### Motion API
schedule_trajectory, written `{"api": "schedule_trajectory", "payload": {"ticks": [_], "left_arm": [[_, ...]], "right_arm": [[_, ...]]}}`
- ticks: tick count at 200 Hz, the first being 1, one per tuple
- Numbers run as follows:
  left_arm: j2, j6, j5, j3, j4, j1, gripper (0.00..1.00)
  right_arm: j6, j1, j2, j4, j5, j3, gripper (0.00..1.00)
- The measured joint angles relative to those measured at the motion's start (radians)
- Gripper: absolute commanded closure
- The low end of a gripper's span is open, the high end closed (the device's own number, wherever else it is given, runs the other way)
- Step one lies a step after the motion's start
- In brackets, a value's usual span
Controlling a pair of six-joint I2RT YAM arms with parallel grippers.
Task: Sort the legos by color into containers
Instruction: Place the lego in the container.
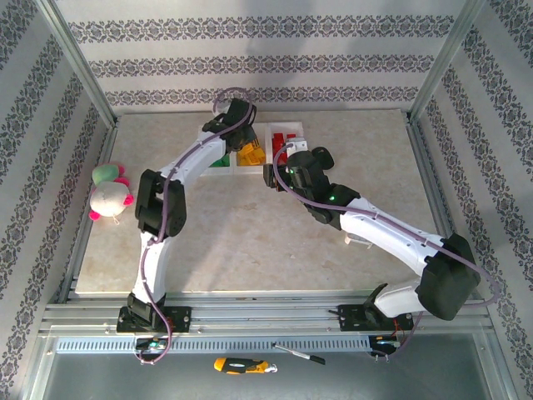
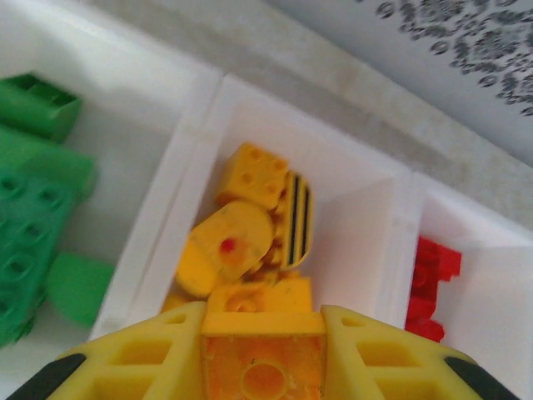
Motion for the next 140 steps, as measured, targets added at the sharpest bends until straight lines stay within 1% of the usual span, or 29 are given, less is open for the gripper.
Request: {"api": "schedule_trajectory", "payload": {"ticks": [31,51,65,83,100,128,140], "left_arm": [[0.155,0.092,-0.003,0.213,-0.041,0.000,0.66],[0.232,0.142,0.008,0.309,-0.061,0.000,0.59],[0.264,0.166,0.025,0.346,-0.076,0.000,0.49],[0.279,0.196,0.039,0.357,-0.092,0.000,0.27],[0.279,0.212,0.048,0.358,-0.103,0.000,0.14],[0.253,0.262,0.056,0.348,-0.110,-0.001,0.03],[0.201,0.289,0.056,0.293,-0.104,-0.002,0.00]], "right_arm": [[0.003,0.000,0.000,-0.002,0.000,0.000,0.32],[0.003,0.000,0.000,-0.007,0.000,0.000,0.32],[0.003,-0.006,0.000,-0.011,0.001,0.000,0.32],[0.003,-0.006,-0.002,-0.015,0.005,0.000,0.32],[0.003,-0.008,-0.004,-0.016,0.008,0.000,0.32],[0.001,-0.013,-0.013,-0.016,0.016,0.000,0.27],[-0.004,-0.019,-0.018,-0.014,0.019,-0.003,0.24]]}}
